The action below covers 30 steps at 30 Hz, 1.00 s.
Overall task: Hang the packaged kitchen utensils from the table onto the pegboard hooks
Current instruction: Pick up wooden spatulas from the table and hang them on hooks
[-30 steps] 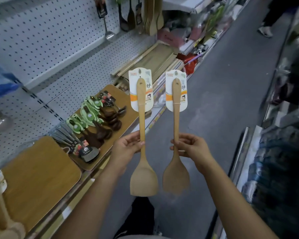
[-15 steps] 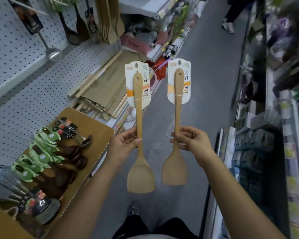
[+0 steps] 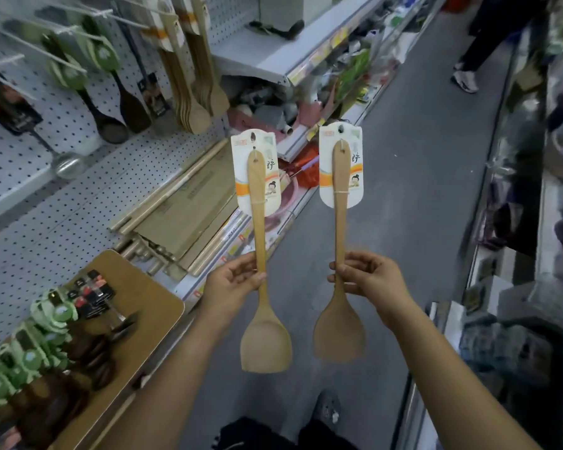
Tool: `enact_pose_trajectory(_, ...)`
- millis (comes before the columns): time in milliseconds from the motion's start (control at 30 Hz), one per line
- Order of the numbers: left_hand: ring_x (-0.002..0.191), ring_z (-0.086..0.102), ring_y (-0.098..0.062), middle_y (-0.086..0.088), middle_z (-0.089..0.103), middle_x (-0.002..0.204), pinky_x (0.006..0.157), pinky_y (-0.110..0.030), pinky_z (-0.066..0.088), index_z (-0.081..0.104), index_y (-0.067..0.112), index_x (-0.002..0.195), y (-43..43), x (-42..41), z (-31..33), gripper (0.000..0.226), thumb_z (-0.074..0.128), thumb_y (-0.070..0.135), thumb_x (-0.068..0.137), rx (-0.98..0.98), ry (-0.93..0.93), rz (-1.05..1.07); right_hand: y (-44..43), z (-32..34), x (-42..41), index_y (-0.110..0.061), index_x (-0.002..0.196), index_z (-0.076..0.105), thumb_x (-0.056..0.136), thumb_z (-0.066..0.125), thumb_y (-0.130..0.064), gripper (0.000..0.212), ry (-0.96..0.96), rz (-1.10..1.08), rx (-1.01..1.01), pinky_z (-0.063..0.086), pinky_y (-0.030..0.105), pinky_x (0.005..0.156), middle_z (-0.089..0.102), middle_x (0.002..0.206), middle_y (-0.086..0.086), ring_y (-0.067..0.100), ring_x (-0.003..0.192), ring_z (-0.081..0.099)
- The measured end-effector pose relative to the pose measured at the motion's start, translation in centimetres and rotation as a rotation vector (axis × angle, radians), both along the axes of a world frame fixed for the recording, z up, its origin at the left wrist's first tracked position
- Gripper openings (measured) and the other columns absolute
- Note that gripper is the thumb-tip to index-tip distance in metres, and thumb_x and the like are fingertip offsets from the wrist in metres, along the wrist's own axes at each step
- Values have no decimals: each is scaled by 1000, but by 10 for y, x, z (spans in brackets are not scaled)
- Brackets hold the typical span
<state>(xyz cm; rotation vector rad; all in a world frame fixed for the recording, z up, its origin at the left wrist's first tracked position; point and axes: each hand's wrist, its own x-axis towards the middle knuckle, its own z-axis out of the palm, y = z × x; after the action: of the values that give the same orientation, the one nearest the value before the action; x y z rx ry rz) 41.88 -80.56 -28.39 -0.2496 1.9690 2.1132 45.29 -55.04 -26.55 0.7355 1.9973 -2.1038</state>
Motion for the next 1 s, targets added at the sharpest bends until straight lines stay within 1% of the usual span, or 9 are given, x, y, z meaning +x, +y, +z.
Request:
enact_pose_trajectory(100, 90, 68, -16, -3, 73, 101, 67, -17, 55, 64, 7, 120, 27, -20, 6, 42, 69, -8, 82, -15, 7, 42, 29, 7, -36, -1, 110, 66, 92, 65, 4, 19, 1, 66, 13, 62, 31, 67, 77, 97, 14, 31, 85, 76)
enact_pose_trajectory(233, 82, 70, -4, 2, 74, 99, 65, -13, 52, 66, 12, 117, 53, -54, 17, 39, 70, -6, 83, -28, 8, 106, 50, 8, -92, -3, 109, 68, 91, 66, 4, 20, 9, 134, -14, 63, 36, 71, 77, 95, 13, 32, 85, 76)
enact_pose_trajectory(367, 83, 72, -12, -7, 74, 98, 68, -18, 56, 67, 10, 111, 63, -101, 16, 36, 64, -13, 84, 53, 11, 226, 57, 6, -154, -3, 109, 68, 91, 68, 1, 19, 14, 215, -21, 61, 42, 76, 77, 96, 14, 33, 87, 75)
enact_pose_trajectory(433, 88, 72, -15, -3, 76, 97, 70, -20, 56, 70, 16, 107, 64, -128, 13, 33, 66, -8, 85, 51, 28, 267, 58, 7, -188, -3, 109, 69, 91, 68, -1, 17, 33, 239, -11, 60, 40, 75, 77, 96, 14, 33, 87, 75)
enact_pose_trajectory(533, 91, 73, -12, 3, 77, 97, 74, -20, 57, 71, 21, 104, 65, -167, 8, 30, 67, -3, 87, 37, 54, 318, 60, 15, -235, -2, 106, 69, 93, 66, -2, 14, 53, 252, 2, 61, 37, 73, 77, 95, 15, 33, 86, 75)
enact_pose_trajectory(667, 91, 74, -19, -1, 77, 96, 82, -35, 56, 72, 20, 100, 69, -211, 10, 28, 68, -3, 86, 74, 60, 400, 61, 30, -294, -2, 106, 70, 92, 67, -3, 14, 64, 318, -16, 62, 39, 76, 77, 95, 17, 36, 87, 75)
enact_pose_trajectory(767, 86, 74, -19, -4, 77, 94, 71, -25, 58, 73, 17, 101, 71, -234, 9, 27, 68, -5, 85, 91, 58, 470, 56, 38, -336, -6, 105, 72, 94, 66, -7, 12, 87, 401, 19, 61, 44, 82, 77, 95, 16, 35, 91, 74)
enact_pose_trajectory(900, 81, 72, -22, -10, 77, 89, 64, -23, 58, 73, 9, 100, 73, -262, 8, 27, 69, -11, 81, 85, 72, 564, 47, 46, -384, 4, 105, 69, 95, 60, 2, 13, 113, 458, -19, 61, 31, 64, 76, 93, 21, 30, 80, 76)
enact_pose_trajectory(1000, 74, 72, -15, -10, 77, 87, 65, -22, 59, 72, 8, 97, 77, -279, 4, 29, 68, -15, 80, 59, 89, 617, 48, 46, -420, 4, 105, 68, 97, 58, 2, 14, 117, 506, -54, 63, 36, 67, 76, 94, 21, 34, 81, 75)
